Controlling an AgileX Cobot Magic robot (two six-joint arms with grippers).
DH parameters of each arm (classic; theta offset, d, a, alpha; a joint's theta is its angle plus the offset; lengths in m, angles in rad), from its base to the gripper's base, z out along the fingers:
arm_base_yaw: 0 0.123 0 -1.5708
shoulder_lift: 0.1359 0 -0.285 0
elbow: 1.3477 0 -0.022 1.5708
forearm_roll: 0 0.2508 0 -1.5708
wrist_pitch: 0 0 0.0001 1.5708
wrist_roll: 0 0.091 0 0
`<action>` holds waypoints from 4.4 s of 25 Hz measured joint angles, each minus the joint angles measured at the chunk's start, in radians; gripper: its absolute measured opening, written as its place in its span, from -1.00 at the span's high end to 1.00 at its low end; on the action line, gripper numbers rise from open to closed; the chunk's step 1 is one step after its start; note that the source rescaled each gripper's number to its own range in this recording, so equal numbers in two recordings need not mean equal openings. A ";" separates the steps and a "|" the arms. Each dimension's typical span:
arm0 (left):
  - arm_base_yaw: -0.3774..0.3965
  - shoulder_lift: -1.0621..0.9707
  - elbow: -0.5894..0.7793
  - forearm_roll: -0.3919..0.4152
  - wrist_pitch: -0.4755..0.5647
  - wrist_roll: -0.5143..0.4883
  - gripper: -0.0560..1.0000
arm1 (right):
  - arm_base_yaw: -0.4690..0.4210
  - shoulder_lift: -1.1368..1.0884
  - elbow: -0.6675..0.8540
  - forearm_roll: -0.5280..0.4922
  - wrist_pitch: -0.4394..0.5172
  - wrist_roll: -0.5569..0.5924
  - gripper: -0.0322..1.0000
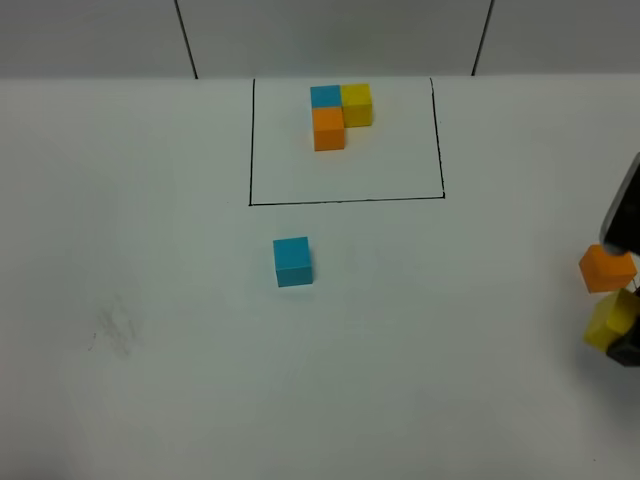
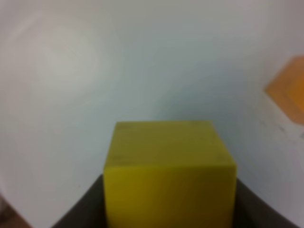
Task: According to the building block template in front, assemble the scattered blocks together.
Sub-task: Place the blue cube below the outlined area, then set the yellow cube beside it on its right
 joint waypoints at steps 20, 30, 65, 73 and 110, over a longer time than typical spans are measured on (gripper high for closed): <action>0.000 0.000 0.000 0.000 0.000 0.001 0.89 | 0.064 -0.010 0.000 0.129 0.041 -0.314 -0.10; 0.000 0.000 0.000 0.000 0.000 0.004 0.89 | 0.064 -0.010 0.000 0.165 0.039 -0.332 -0.10; 0.000 0.000 0.000 0.000 0.000 0.004 0.89 | 0.108 0.140 -0.229 0.081 0.072 -0.182 -0.10; 0.000 0.000 0.000 0.000 0.000 0.004 0.89 | 0.243 0.339 -0.438 0.019 0.085 -0.167 -0.10; 0.000 0.000 0.000 0.000 0.000 0.003 0.89 | 0.495 0.843 -0.929 0.017 0.064 -0.073 -0.10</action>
